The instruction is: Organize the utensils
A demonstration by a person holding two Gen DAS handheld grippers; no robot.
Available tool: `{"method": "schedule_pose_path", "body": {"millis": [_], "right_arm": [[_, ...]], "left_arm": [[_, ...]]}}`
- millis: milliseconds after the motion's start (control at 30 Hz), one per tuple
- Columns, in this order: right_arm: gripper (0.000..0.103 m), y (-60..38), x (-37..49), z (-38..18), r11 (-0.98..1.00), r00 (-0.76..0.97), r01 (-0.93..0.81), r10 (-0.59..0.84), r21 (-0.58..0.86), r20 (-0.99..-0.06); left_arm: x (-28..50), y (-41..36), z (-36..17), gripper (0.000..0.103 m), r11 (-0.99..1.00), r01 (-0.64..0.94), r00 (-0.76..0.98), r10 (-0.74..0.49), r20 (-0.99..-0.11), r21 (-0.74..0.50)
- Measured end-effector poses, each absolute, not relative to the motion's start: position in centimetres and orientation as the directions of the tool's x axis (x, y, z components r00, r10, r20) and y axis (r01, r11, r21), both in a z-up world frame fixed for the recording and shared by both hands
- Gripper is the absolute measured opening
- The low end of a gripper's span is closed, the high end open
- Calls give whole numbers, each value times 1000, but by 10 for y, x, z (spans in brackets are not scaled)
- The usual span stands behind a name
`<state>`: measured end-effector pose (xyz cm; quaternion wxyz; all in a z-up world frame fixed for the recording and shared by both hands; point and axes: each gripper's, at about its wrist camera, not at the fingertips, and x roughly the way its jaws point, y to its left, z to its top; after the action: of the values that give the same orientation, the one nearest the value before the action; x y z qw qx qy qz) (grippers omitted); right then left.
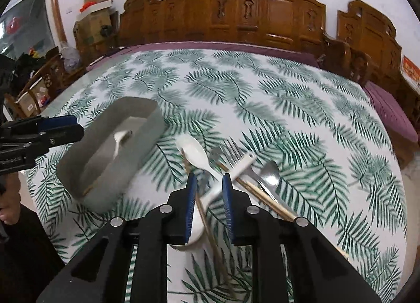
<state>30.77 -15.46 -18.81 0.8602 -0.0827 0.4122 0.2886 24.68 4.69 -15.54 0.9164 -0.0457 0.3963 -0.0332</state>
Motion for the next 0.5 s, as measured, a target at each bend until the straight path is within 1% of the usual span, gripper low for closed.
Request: {"method": "schedule_pose_path", "body": {"millis": [200,367,433,500], "right_arm": [[22,-153,308,-219,800,413,-586,434,132,-801],[22,-149,305,-234,785,370,-604,428,137,-824],[17,-148,304,-240,782,360,-610,416,127,-835],[16,-150,305,-245,780,352,-613,410,124,-841]], "left_arm": [[248,26,-162,48,994,56,666,-109,-738,-96],[246,11,-166,48,992,86,656,-124,-745,-90],[245,7,-166,48,992,94,655,-128,-745,-88],[245,3,-168,48,991,101,650,-130,-749,-85]]}}
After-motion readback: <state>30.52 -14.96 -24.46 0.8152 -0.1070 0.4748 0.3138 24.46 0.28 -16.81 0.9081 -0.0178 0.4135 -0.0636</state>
